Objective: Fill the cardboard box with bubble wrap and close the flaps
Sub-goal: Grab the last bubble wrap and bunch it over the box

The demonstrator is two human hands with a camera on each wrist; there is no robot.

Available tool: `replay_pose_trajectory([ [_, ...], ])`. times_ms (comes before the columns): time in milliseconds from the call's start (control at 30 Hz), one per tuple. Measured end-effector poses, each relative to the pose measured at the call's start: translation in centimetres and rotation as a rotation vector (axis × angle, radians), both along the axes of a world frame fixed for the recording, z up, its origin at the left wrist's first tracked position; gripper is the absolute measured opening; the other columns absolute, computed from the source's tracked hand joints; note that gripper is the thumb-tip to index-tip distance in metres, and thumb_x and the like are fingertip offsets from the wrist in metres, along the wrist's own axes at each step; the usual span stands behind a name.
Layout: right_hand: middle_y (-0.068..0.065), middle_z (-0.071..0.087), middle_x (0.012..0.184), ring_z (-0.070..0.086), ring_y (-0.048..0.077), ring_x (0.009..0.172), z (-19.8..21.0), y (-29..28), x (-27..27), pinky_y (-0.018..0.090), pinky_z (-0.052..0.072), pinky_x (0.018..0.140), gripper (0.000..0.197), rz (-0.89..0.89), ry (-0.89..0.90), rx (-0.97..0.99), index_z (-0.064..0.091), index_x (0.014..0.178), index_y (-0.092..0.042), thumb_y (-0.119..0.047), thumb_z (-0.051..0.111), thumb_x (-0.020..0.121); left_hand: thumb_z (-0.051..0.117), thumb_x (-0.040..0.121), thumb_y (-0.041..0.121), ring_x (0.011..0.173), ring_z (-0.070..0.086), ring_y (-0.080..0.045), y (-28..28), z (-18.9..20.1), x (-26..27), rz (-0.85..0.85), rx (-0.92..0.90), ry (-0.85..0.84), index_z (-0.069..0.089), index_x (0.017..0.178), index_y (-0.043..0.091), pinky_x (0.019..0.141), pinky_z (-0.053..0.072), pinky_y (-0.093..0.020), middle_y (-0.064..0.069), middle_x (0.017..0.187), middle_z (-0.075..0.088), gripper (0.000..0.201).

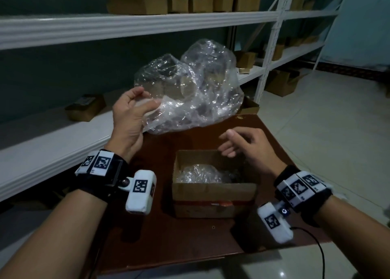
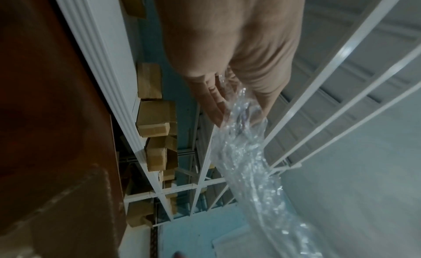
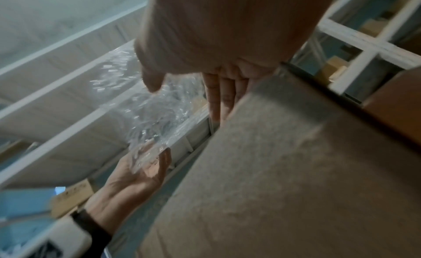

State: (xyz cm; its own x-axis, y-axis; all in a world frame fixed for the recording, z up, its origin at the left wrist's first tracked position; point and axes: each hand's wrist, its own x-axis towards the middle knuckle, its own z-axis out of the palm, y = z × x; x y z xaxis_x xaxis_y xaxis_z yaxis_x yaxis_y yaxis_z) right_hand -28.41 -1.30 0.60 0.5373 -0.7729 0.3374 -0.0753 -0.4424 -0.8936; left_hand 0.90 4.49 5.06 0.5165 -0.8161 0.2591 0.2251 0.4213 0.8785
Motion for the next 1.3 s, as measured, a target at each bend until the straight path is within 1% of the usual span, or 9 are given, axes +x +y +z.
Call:
replay_pose_trajectory([
  [200,0.007,0.078,0.106,0.076,0.027,0.088,0.2,0.1,0.5,0.035,0.064,0.072,0.093,0.206,-0.21,0.212,0.054,0.125,-0.009,-0.08,0.07,0.067,0.092,0.065,0.0,0.097,0.071,-0.019,1.1,-0.3,-3.4,-0.08,0.078,-0.405,0.062,0.124,0.012,0.077,0.063,-0.035,-0.002,0.125,0.064,0.067],
  [367,0.003,0.076,0.112,0.076,0.027,0.091,0.1,0.5,0.6,0.041,0.065,0.074,0.067,0.214,-0.243,0.196,0.051,0.126,-0.017,-0.06,0.073,0.08,0.094,0.065,0.005,0.084,0.072,-0.014,0.9,-1.1,-5.0,-0.236,0.132,-0.68,0.064,0.112,0.014,0.071,0.06,-0.029,0.0,0.112,0.068,0.056],
  [500,0.011,0.075,0.113,0.075,0.036,0.09,-0.3,0.4,0.2,0.044,0.064,0.075,0.05,0.203,-0.218,0.159,0.059,0.121,-0.012,-0.045,0.069,0.085,0.075,0.091,0.008,0.071,0.075,-0.03,1.2,-1.2,-5.7,-0.344,0.163,-0.687,0.067,0.106,0.006,0.065,0.062,-0.041,-0.013,0.094,0.073,0.016],
  [600,0.012,0.072,0.117,0.073,0.037,0.097,-0.2,0.6,0.1,0.039,0.064,0.077,0.06,0.235,-0.16,0.1,0.059,0.121,-0.009,-0.048,0.077,0.079,0.077,0.087,0.034,0.078,0.073,-0.031,1.6,-0.8,-5.7,-0.43,0.158,-0.697,0.066,0.107,0.007,0.065,0.061,-0.037,-0.013,0.1,0.071,0.035],
  [700,0.003,0.074,0.114,0.071,0.023,0.1,-0.2,0.7,-0.1,0.029,0.058,0.086,0.044,0.237,-0.014,-0.052,0.065,0.114,-0.014,-0.035,0.075,0.077,0.088,0.069,0.014,0.077,0.067,-0.017,1.7,-1.0,-5.8,-0.465,0.215,-0.908,0.066,0.108,0.011,0.068,0.058,-0.032,0.003,0.099,0.068,0.045],
  [800,0.006,0.074,0.114,0.071,0.022,0.106,-0.1,0.3,-0.4,0.036,0.055,0.094,0.051,0.264,0.109,-0.087,0.067,0.116,-0.007,-0.036,0.08,0.075,0.089,0.064,-0.004,0.069,0.058,0.0,1.2,-1.9,-6.2,-0.492,0.233,-1.023,0.065,0.102,0.016,0.06,0.048,-0.021,0.012,0.093,0.062,0.05],
  [1033,0.018,0.075,0.093,0.071,0.035,0.086,-0.3,-0.1,-0.7,0.032,0.056,0.081,0.076,0.26,0.116,-0.082,0.072,0.093,0.004,-0.07,0.068,0.08,0.094,0.068,0.029,0.09,0.07,-0.011,0.1,-2.6,-7.1,-0.532,0.305,-1.423,0.074,0.099,0.028,0.082,0.058,-0.037,0.01,0.098,0.075,0.037],
  [1167,0.012,0.077,0.084,0.073,0.027,0.076,-0.3,-0.1,-0.7,0.032,0.057,0.074,0.043,0.266,0.193,-0.064,0.074,0.085,-0.001,-0.043,0.066,0.093,0.084,0.082,0.026,0.066,0.062,0.002,0.4,-1.6,-7.5,-0.652,0.414,-1.503,0.074,0.08,0.031,0.06,0.048,-0.018,0.014,0.074,0.069,0.011],
  [1300,0.007,0.075,0.085,0.071,0.026,0.077,-0.6,0.0,-0.4,0.046,0.055,0.076,0.035,0.229,0.229,-0.119,0.071,0.083,-0.006,-0.039,0.063,0.093,0.07,0.085,0.011,0.054,0.059,-0.009,0.5,-1.7,-7.7,-0.626,0.45,-1.566,0.074,0.069,0.015,0.05,0.047,-0.026,0.007,0.061,0.065,0.017],
])
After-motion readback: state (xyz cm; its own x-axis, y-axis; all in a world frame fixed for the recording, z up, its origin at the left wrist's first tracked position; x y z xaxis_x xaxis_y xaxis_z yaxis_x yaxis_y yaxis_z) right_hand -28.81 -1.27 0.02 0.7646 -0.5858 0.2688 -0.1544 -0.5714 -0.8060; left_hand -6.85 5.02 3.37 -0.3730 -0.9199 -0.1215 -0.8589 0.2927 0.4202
